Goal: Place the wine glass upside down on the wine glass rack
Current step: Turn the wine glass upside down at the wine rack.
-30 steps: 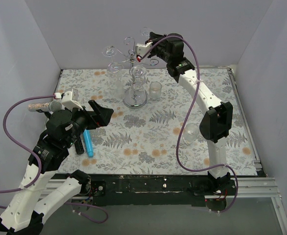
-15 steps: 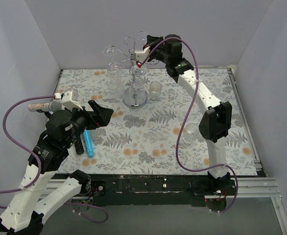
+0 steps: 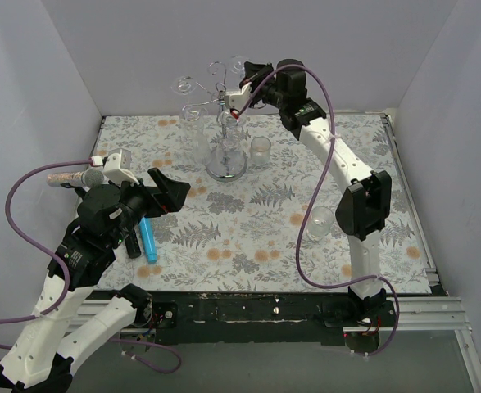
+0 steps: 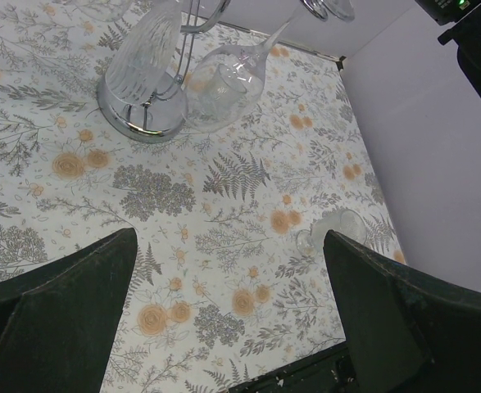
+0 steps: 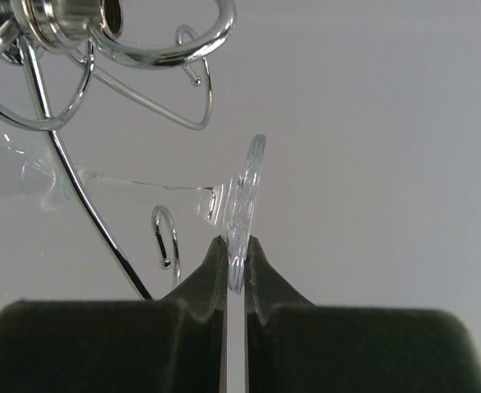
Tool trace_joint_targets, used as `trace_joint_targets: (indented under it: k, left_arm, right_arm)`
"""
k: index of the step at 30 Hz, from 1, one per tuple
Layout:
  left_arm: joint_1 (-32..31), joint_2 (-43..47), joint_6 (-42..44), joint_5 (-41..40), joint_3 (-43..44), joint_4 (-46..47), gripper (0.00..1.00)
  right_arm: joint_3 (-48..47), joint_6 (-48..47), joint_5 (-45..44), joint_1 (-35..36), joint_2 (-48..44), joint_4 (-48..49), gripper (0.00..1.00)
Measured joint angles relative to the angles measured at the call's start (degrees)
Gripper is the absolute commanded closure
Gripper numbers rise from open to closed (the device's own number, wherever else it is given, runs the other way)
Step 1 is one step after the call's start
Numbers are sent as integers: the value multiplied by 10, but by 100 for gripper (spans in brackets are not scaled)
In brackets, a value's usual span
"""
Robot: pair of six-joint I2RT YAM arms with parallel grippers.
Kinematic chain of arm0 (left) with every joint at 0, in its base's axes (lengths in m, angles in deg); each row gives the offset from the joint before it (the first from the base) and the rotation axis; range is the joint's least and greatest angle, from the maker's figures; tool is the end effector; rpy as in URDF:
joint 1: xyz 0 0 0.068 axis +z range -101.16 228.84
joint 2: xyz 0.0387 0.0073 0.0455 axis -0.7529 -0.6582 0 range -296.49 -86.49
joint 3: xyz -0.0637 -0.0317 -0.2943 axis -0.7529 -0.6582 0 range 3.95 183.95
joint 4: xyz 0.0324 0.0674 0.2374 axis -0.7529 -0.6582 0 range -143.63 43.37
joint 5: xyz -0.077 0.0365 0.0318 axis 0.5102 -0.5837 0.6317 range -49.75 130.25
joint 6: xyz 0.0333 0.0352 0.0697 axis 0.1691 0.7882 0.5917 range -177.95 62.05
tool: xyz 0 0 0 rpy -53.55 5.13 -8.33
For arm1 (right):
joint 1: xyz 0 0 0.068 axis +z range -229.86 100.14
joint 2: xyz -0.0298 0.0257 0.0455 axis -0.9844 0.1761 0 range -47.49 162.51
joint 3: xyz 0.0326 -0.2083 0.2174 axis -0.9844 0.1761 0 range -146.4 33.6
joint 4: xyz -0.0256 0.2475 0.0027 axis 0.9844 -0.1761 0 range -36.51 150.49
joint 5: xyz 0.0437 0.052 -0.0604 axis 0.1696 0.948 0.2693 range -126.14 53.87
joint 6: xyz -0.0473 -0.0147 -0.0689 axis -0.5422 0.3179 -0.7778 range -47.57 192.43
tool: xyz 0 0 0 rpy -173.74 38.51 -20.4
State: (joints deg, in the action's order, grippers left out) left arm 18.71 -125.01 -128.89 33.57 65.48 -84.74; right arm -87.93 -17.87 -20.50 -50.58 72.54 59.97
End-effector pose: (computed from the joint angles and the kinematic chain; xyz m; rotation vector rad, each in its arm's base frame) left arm 0.1099 -0.0538 0.4043 -0.7751 1.8295 -1.1002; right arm 0.4640 0.2832 0.4373 -1.4702 0.6018 -0.6266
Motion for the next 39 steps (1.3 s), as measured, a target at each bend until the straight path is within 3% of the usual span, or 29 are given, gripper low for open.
trace_joint_targets:
  k: [14, 39]
  left_arm:
    - [0, 0, 0, 0, -1, 4, 2]
    - [0, 0, 0, 0, -2, 4, 2]
  right_arm:
    - [42, -10, 26, 0, -32, -6, 99]
    - [22, 47, 28, -17, -32, -11, 99]
